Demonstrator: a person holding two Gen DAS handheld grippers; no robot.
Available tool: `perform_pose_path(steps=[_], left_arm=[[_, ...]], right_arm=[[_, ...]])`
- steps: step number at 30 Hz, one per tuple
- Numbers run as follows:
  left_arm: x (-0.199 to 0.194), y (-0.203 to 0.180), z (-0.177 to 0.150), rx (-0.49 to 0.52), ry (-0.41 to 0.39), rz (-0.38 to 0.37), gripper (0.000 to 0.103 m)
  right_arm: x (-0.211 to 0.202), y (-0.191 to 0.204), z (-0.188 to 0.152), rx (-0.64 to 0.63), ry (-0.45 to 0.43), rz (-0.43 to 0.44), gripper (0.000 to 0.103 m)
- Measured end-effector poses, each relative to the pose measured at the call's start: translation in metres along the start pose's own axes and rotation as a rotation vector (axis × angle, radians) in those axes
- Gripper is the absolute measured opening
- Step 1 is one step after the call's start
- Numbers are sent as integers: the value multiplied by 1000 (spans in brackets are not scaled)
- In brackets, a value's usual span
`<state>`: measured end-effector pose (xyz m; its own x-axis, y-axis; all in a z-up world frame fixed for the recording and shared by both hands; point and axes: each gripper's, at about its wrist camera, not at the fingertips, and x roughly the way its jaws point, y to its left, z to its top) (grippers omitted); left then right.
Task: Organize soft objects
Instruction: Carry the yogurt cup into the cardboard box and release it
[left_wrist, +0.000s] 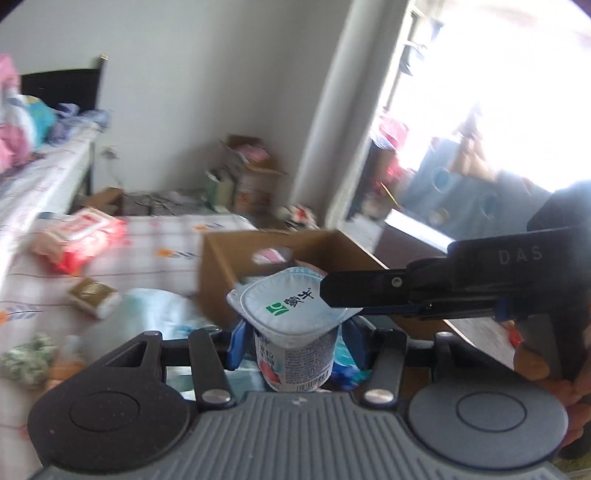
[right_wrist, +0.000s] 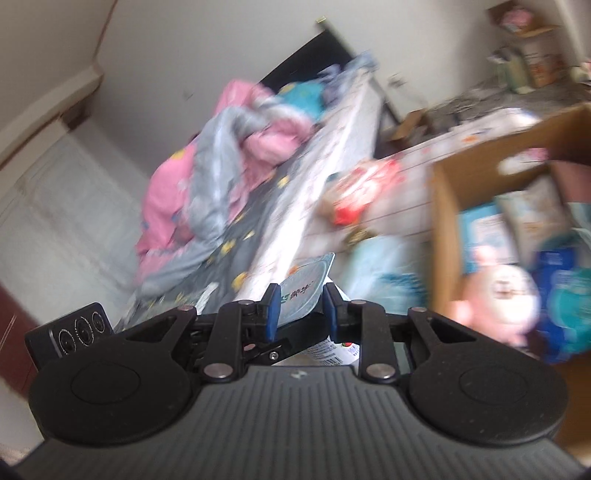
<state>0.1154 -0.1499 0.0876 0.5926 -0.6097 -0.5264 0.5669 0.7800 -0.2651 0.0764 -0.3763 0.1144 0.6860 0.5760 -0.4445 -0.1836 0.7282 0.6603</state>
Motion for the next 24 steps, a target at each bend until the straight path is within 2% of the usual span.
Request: perform_pose_path(steps=[4, 9, 16, 19, 24], left_arm=[[44, -21, -4, 18, 109, -73, 53], [89, -30, -22, 31, 254, -108, 53], [118, -35, -42, 66, 377, -86, 54], [117, -40, -44, 111, 371, -81, 56], [101, -42, -37, 110, 344, -107, 58]], right_arm=[[-26, -49, -9, 99, -7, -62, 25], [-29, -104, -28, 220, 44, -103, 25], [-6, -152, -49, 327, 164, -124, 27], [-2, -159, -53, 326, 199, -116, 27], [-2, -150, -48, 262, 244, -150, 29]])
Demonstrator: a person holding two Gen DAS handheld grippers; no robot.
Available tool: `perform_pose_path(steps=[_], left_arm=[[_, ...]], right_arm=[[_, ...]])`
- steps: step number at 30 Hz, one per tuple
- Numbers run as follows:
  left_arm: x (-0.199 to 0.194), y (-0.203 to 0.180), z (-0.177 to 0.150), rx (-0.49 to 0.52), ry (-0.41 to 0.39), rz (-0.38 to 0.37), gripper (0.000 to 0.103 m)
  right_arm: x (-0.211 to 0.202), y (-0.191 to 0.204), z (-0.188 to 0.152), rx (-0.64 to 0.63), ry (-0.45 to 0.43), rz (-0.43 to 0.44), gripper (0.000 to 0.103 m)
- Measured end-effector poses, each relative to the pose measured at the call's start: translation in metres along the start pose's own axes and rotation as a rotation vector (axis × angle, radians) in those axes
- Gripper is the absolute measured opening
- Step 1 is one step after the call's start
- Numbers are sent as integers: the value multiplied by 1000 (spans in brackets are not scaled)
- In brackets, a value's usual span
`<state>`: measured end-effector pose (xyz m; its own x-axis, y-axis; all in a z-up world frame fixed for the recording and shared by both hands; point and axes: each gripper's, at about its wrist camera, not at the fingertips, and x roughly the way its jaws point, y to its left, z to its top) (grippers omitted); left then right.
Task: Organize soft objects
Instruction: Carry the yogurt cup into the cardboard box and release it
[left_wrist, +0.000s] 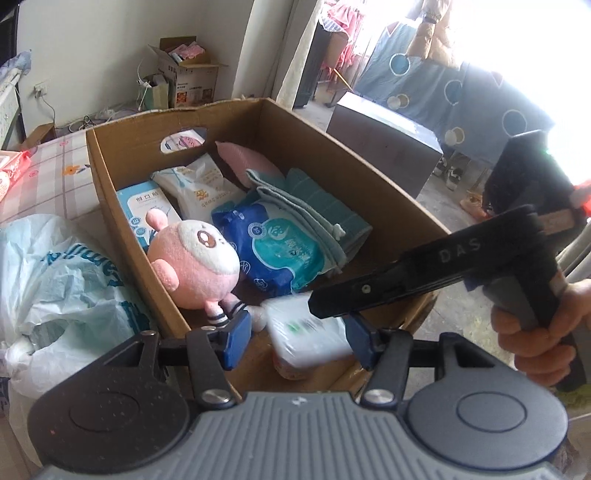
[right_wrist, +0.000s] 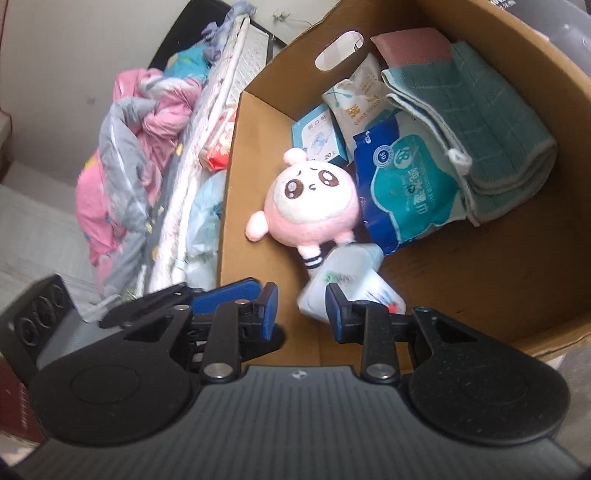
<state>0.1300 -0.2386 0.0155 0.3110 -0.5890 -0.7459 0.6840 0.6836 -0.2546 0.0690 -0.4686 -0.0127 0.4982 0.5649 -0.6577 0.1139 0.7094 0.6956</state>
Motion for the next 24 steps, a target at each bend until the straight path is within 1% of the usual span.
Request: perform_pose_path(steps=[6, 8, 10, 11, 13, 14, 15, 17, 19, 20, 22, 23, 24], left_arm=[[-33, 11, -4, -33, -74, 21, 59], [-45, 18, -6, -47, -104, 39, 60], [-59, 25, -10, -61, -136, 55, 64], [-65, 29, -12, -71, -150, 66, 65], [-77, 40, -18, -91, -174, 91, 67], [-82, 45, -21, -103, -183, 104, 68], [-86, 50, -25, -116, -187, 118, 68], [-94, 62, -34, -147, -188, 147, 68], [-99, 73, -42, -177, -187, 170, 68], [-101, 78, -46, -191, -186, 177, 68], [-104, 87, -52, -215, -184, 188, 68], [-105, 91, -56, -227, -182, 192, 68], [-107, 94, -59, -238, -180, 194, 68]], right_arm=[[-5, 9, 13, -61, -15, -66, 29], [-2, 12, 22, -95, -9, -110, 29], [5, 14, 32, -128, 16, -175, 30], [10, 14, 37, -143, 38, -212, 33], [20, 10, 43, -161, 104, -257, 43], [26, 8, 45, -165, 146, -263, 51], [31, 6, 46, -163, 185, -265, 54], [43, 2, 47, -165, 280, -265, 55], [52, -3, 44, -163, 340, -267, 55], [54, -5, 42, -159, 359, -250, 57], [58, -6, 41, -146, 386, -216, 56], [59, -5, 41, -144, 388, -202, 55], [61, -4, 40, -145, 388, -190, 51]])
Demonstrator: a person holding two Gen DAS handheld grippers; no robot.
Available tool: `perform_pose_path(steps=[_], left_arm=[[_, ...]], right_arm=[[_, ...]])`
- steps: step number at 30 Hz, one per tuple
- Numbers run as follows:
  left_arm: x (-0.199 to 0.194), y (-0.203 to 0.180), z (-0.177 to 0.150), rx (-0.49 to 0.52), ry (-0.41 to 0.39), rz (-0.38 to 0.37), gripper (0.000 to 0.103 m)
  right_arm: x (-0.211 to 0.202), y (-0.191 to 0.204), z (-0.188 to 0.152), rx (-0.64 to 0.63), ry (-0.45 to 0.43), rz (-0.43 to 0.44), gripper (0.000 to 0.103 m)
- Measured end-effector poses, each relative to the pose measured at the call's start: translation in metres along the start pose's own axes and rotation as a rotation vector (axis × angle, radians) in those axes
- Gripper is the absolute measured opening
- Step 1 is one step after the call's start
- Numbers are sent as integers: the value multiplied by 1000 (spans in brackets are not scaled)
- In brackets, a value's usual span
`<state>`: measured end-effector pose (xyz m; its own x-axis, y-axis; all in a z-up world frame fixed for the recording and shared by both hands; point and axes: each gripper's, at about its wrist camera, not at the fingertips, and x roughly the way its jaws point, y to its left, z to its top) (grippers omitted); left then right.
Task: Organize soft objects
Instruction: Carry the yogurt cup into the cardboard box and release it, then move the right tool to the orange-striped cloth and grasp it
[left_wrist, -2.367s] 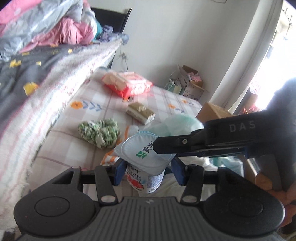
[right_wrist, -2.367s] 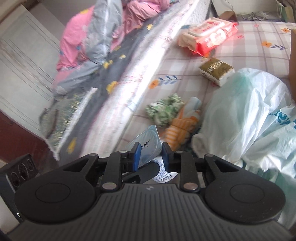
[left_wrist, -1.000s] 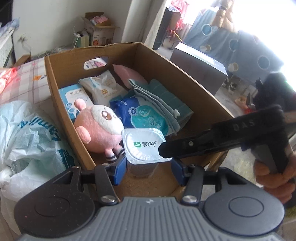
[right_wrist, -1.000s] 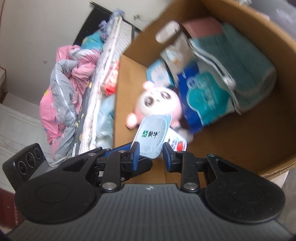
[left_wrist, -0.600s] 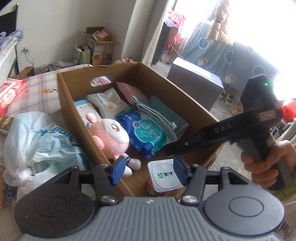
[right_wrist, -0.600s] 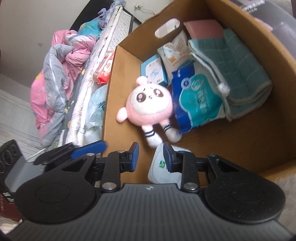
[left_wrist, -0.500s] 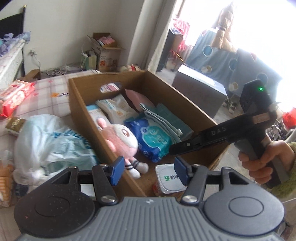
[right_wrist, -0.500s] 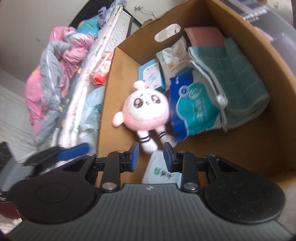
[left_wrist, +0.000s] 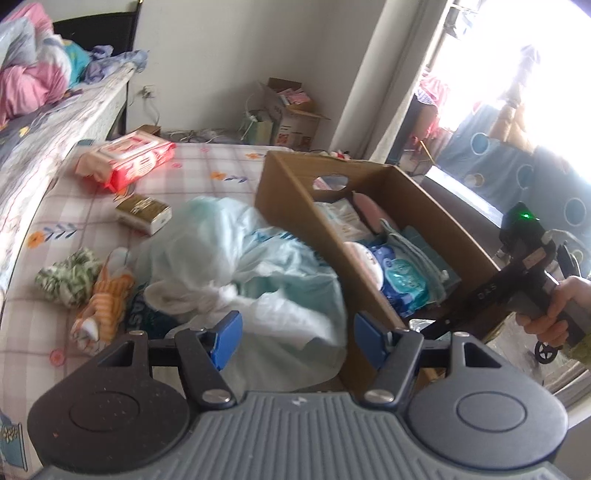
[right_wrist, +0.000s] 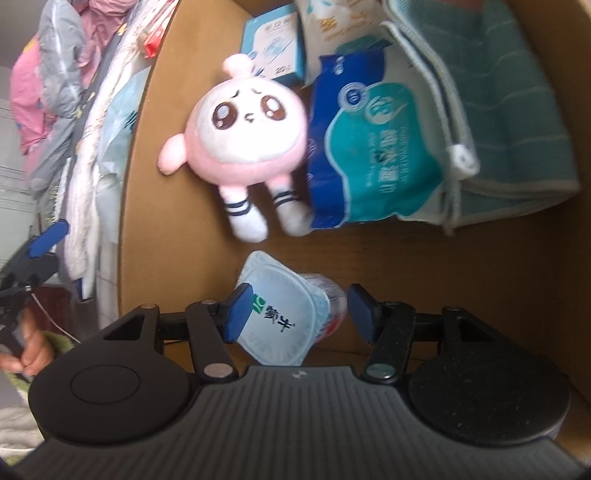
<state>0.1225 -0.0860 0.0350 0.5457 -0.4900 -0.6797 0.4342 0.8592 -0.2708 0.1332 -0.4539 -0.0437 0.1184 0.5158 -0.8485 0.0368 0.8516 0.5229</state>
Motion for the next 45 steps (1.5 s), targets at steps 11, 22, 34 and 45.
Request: perform_pose_path(steps=[11, 22, 34, 45], left_arm=[[-3, 15, -14, -55, 7, -3, 68], [-9, 27, -21, -78, -2, 31, 68], [-17, 76, -23, -114, -55, 182, 71], [39, 124, -7, -28, 14, 389, 70]], right_arm=[[11, 4, -7, 48, -110, 124, 37], [8, 18, -2, 43, -211, 112, 41], [-42, 110, 34, -153, -406, 116, 55], [53, 268, 114, -370, -195, 164, 53]])
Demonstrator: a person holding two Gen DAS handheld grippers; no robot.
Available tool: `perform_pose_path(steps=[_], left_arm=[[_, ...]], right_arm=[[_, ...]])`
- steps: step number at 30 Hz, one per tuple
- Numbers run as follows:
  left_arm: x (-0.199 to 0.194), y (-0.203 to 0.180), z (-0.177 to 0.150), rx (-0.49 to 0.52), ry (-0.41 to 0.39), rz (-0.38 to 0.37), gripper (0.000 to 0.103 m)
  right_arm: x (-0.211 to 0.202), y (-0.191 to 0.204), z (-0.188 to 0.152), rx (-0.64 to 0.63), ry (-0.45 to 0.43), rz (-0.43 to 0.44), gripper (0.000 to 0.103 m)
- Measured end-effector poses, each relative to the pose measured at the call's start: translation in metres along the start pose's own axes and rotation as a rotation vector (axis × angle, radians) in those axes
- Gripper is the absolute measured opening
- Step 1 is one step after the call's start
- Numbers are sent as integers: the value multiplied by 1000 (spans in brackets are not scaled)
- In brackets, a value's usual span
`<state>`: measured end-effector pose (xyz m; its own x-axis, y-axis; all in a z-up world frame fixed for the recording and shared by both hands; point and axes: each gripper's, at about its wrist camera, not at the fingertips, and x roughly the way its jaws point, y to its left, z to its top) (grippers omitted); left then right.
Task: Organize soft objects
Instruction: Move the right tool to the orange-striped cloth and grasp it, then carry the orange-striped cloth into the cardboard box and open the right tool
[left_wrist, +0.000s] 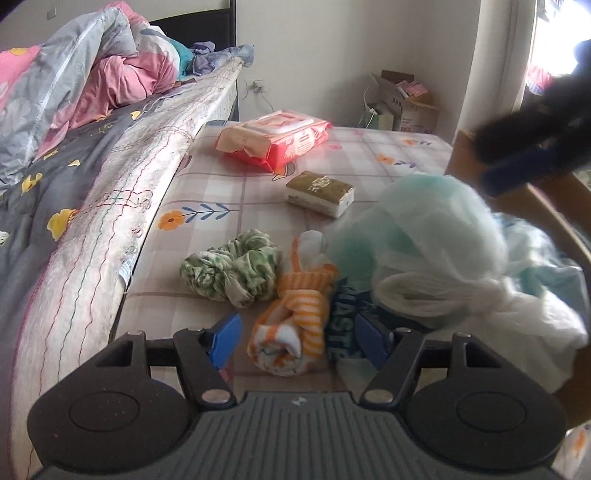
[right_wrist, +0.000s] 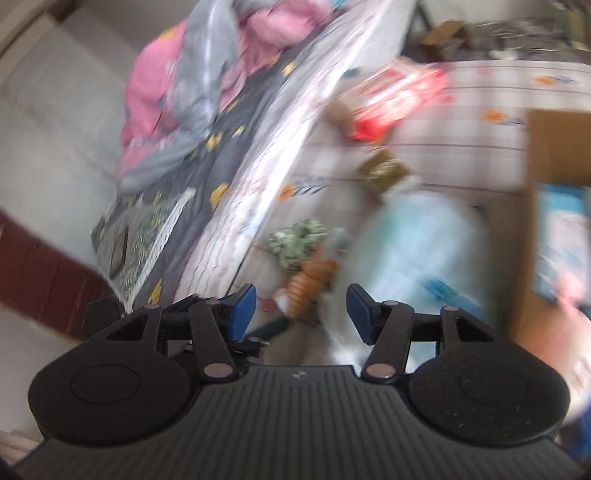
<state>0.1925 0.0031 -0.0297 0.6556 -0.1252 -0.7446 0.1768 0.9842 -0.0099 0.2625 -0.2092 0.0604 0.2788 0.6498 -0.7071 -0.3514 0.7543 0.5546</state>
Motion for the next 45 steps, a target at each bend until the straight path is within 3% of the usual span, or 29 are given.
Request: perform_pose_path(steps=[5, 8, 9, 11, 16, 21, 23, 25, 34, 38, 42, 45], left_arm=[[31, 10, 7, -12, 72, -3, 67], [43, 14, 7, -39, 108, -45, 61], [46, 15, 6, -55, 117, -68, 52], [47, 16, 4, -75, 111, -80, 49], [32, 20, 1, -131, 75, -114, 42], [-6, 20, 4, -173, 3, -148, 42], [-22, 18, 6, -183, -23, -156, 42], [-37, 15, 6, -183, -49, -155, 42], [-96, -35, 19, -81, -166, -226, 43], [-109, -77, 26, -7, -194, -322, 48], [-113, -120, 27, 71, -190, -418, 67], [-110, -139, 24, 101, -172, -451, 68]], right_arm=[[84, 3, 46, -4, 134, -81, 53], [121, -4, 58, -1, 195, -136, 53], [129, -8, 59, 8, 211, -147, 53], [145, -11, 59, 8, 246, -167, 53], [157, -9, 55, 3, 276, -182, 53], [145, 1, 49, 15, 261, -106, 53], [134, 7, 47, 25, 241, -64, 51], [118, 14, 43, 19, 205, -17, 43], [1, 20, 10, 2, -24, 39, 34], [-66, 2, -18, 22, -136, 5, 32], [-133, -27, -54, 44, -241, -82, 30], [-183, -53, -84, 65, -303, -170, 30]])
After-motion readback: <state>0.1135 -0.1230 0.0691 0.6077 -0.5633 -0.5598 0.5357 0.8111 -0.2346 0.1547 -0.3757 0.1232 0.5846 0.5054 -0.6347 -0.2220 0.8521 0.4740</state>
